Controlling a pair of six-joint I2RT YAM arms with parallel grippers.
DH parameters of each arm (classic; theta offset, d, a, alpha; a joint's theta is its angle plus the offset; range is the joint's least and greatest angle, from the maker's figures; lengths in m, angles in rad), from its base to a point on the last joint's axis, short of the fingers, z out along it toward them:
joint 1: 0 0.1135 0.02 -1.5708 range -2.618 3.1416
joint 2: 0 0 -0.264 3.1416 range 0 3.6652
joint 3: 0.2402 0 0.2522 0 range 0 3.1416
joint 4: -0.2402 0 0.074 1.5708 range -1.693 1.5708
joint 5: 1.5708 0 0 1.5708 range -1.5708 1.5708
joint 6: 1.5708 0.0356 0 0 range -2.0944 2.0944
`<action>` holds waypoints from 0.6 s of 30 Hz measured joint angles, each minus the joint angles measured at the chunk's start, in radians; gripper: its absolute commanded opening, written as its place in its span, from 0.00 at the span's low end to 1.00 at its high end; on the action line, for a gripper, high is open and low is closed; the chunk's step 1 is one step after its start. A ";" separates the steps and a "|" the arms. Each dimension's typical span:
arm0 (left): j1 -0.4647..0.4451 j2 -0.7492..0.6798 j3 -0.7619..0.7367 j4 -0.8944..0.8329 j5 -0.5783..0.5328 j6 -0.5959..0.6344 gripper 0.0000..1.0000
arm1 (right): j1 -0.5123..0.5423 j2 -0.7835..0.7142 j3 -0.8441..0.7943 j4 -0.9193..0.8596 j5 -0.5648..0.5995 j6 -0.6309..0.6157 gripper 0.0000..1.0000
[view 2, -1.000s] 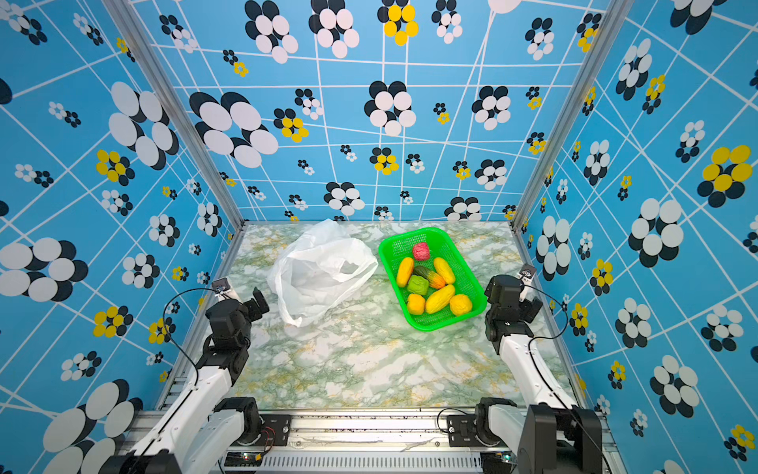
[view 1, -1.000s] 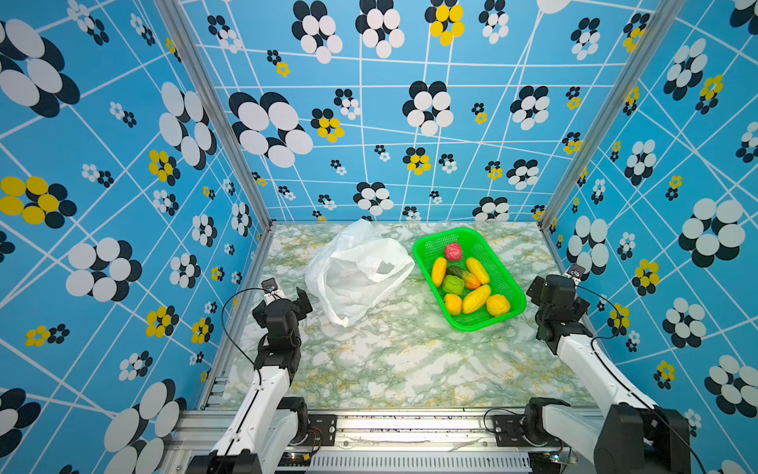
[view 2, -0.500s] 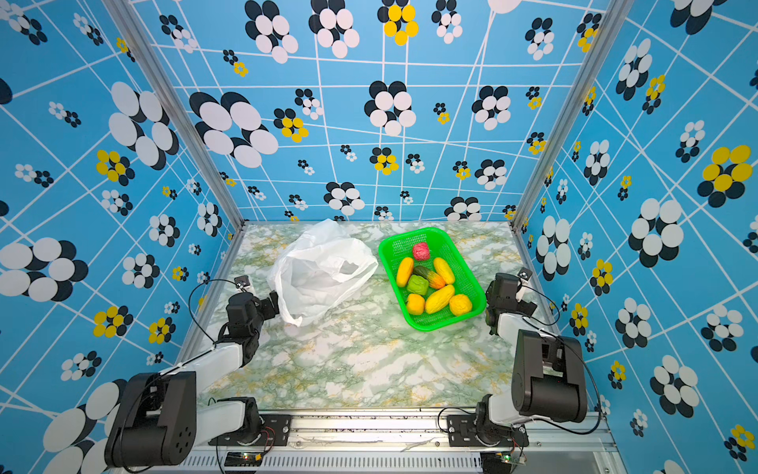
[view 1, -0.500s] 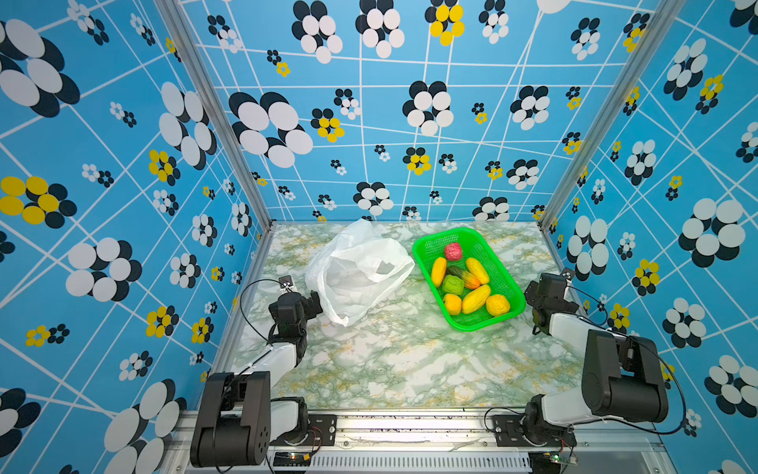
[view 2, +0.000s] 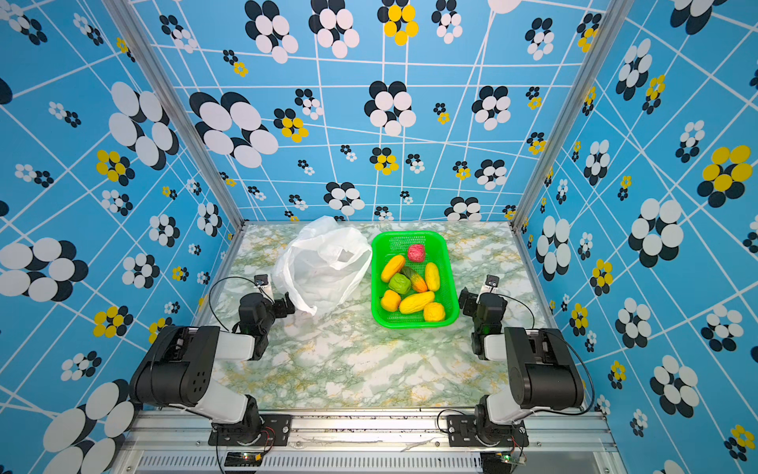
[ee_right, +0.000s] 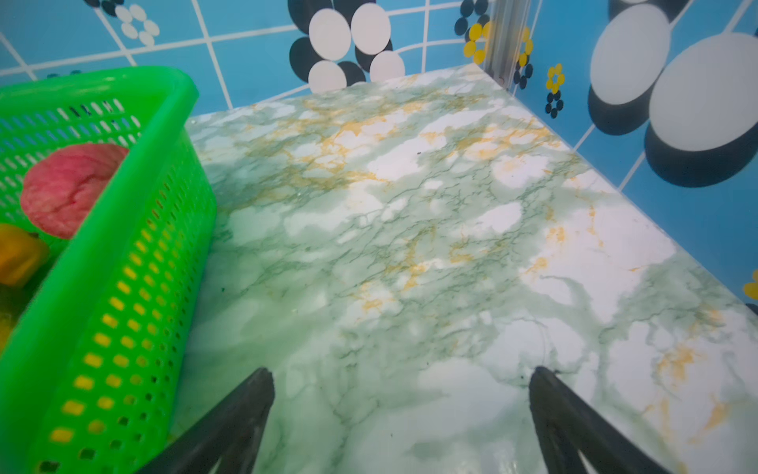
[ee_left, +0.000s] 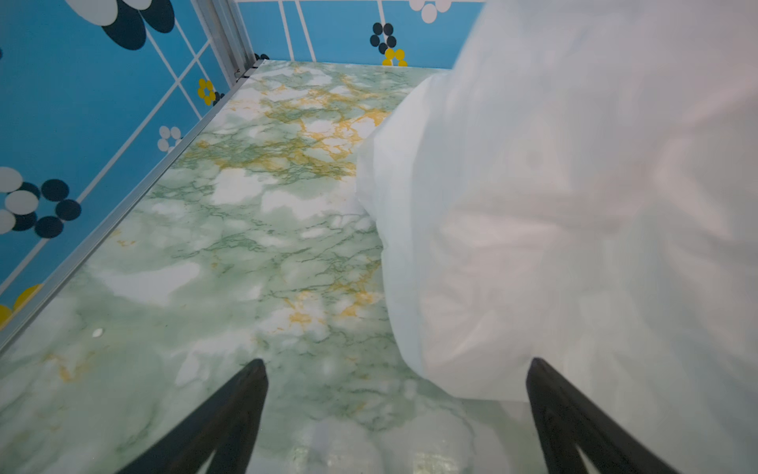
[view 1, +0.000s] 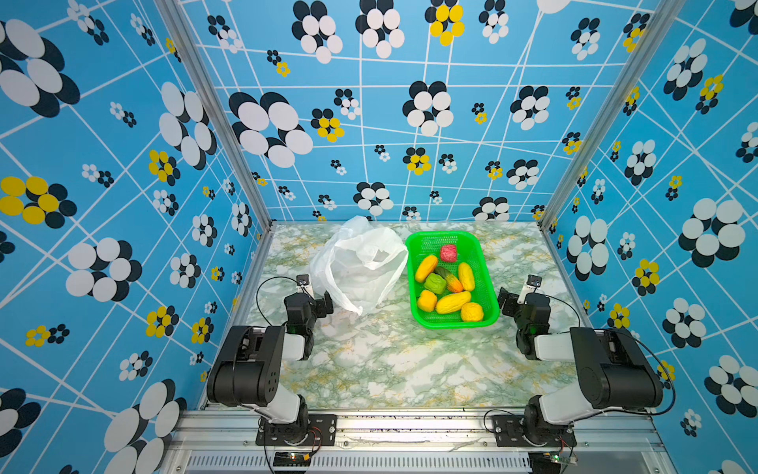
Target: Untie the knot of the plastic bag and take out the fruit
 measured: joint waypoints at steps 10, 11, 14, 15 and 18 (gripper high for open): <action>-0.005 0.000 0.040 0.000 0.024 0.023 0.99 | 0.003 0.010 0.034 0.051 -0.101 -0.069 0.99; -0.005 0.000 0.040 -0.002 0.024 0.023 0.99 | 0.003 0.010 0.039 0.052 -0.109 -0.073 0.99; -0.006 0.000 0.040 -0.003 0.024 0.024 0.99 | 0.003 0.010 0.042 0.053 -0.120 -0.083 0.99; -0.007 0.000 0.040 -0.003 0.024 0.026 0.99 | 0.003 0.010 0.042 0.052 -0.120 -0.084 0.99; -0.007 0.000 0.040 -0.003 0.024 0.026 0.99 | 0.003 0.010 0.042 0.052 -0.120 -0.087 0.99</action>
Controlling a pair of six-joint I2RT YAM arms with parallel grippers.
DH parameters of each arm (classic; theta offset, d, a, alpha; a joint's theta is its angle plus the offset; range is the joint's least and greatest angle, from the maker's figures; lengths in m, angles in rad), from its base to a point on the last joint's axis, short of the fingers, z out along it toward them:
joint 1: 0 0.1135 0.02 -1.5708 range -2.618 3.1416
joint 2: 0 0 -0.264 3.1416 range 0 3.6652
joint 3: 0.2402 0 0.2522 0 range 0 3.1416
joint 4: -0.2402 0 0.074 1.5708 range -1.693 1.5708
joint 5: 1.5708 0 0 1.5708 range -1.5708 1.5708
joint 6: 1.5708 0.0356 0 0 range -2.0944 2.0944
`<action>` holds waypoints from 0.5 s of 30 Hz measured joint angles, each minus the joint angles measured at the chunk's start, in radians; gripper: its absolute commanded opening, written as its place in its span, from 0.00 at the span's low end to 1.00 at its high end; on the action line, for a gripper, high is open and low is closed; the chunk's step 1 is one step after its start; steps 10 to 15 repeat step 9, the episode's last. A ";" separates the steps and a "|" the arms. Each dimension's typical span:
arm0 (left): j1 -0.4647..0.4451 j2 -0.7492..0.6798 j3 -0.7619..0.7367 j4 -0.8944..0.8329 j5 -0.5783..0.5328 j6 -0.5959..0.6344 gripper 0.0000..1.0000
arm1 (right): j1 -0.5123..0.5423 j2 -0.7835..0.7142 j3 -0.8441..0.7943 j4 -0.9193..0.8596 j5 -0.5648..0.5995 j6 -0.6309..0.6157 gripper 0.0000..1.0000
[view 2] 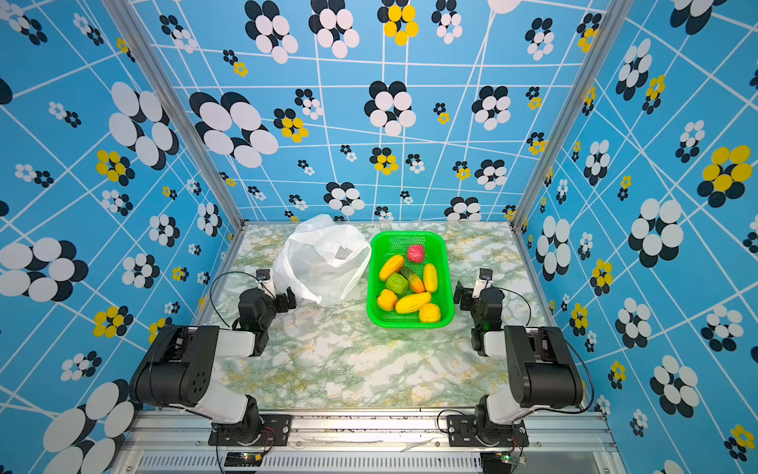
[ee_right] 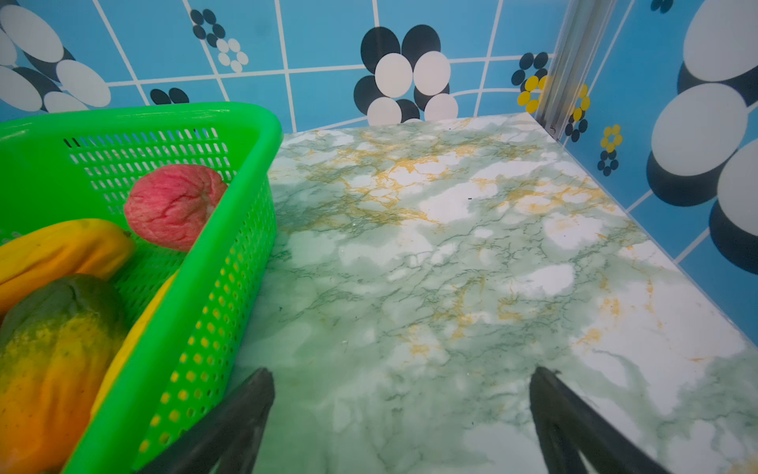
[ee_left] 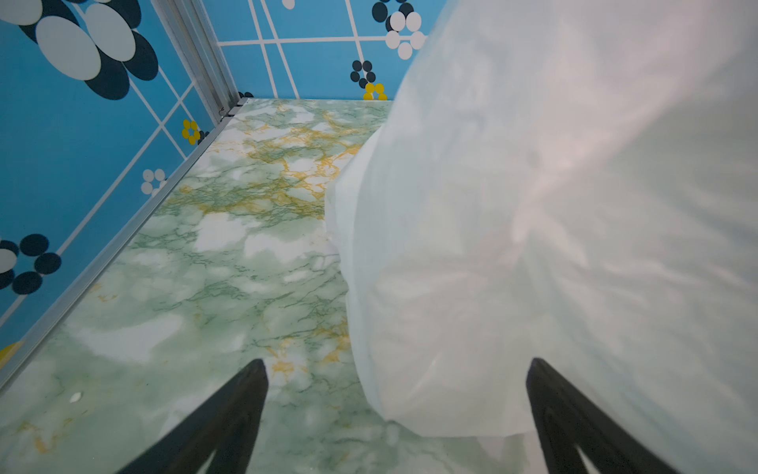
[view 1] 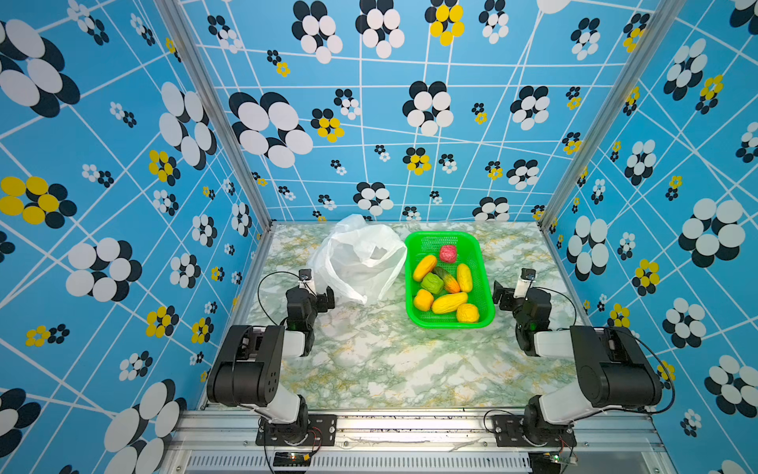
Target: Untie the knot of the plastic bag and take out the fruit
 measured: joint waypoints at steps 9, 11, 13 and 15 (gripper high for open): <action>0.000 0.000 0.000 0.000 0.000 0.000 0.99 | 0.016 0.000 0.000 -0.001 0.005 -0.005 0.99; 0.000 0.000 0.000 0.000 0.000 0.000 0.99 | 0.016 0.000 0.000 -0.001 0.005 -0.005 0.99; 0.000 0.000 0.000 0.000 0.000 0.000 0.99 | 0.016 0.000 0.000 -0.001 0.005 -0.005 0.99; 0.000 0.000 0.000 0.000 0.000 0.000 0.99 | 0.016 0.000 0.000 -0.001 0.005 -0.005 0.99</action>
